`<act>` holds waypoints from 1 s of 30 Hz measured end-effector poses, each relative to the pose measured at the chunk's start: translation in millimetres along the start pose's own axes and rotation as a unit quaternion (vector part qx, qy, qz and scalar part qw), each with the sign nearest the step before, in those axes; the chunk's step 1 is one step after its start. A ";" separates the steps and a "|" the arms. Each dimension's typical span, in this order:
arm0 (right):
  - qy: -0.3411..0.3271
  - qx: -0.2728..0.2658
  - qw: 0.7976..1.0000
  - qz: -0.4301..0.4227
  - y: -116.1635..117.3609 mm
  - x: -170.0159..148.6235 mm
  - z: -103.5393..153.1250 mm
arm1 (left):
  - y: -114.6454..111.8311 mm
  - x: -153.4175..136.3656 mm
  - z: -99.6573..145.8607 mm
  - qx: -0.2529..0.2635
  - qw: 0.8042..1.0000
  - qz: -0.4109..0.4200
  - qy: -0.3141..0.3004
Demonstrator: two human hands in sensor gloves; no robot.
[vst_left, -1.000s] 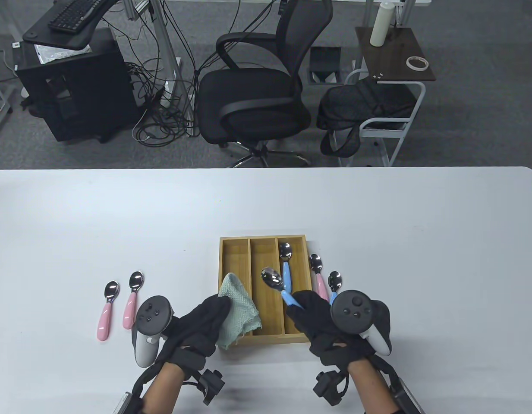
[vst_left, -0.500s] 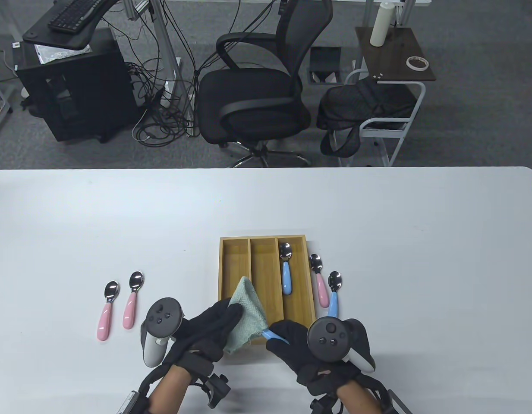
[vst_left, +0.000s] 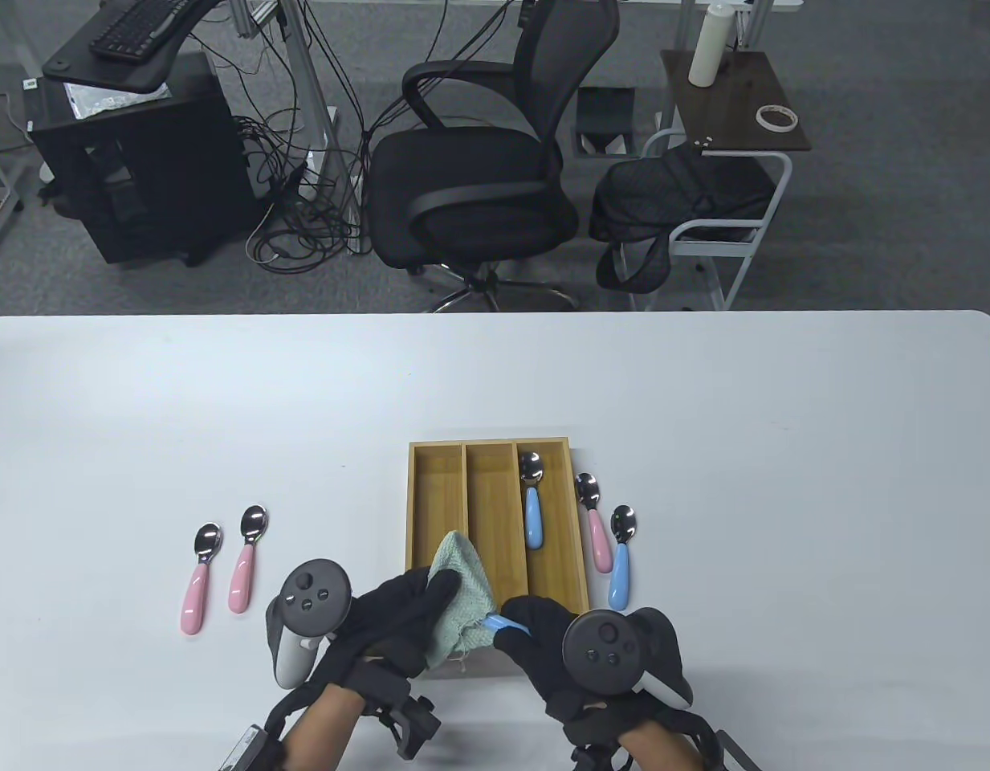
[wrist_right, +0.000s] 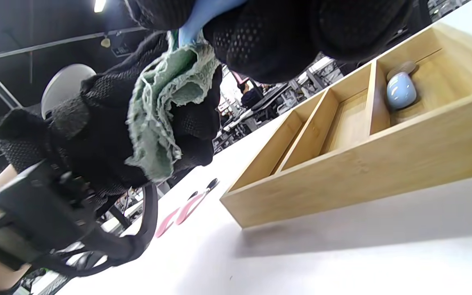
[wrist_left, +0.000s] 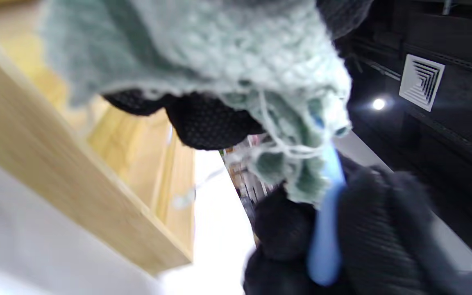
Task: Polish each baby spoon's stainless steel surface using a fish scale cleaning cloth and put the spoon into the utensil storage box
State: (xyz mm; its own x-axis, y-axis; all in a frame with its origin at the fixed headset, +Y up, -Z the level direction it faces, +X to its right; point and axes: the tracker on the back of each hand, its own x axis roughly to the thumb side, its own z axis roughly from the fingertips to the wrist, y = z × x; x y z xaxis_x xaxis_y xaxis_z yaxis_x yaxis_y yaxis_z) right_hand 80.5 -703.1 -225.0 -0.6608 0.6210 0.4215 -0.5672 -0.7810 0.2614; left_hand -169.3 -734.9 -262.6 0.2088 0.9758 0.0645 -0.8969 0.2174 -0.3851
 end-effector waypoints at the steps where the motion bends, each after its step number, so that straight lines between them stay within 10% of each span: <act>1: 0.002 -0.002 1.000 -0.003 -1.5 -1.7 -0.1 | 0.2 -1.6 -0.1 -0.020 0.999 0.025 0.008; 21: 0.003 0.019 1.000 -0.003 10.0 -7.1 -4.6 | 0.0 3.6 4.5 0.078 0.986 -0.146 0.008; 30: 0.008 0.002 1.000 -0.025 6.4 -12.8 -3.6 | -2.1 -7.1 -0.9 -0.007 0.998 0.046 0.032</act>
State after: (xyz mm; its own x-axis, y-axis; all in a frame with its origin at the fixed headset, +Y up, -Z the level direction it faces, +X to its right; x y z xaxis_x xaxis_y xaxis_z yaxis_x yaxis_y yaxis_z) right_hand 83.6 -715.9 -231.8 -0.6398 0.6598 0.3942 -0.5975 -0.7496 0.2849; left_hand -168.5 -742.3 -263.1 0.1495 0.9883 -0.0300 -0.9084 0.1253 -0.3988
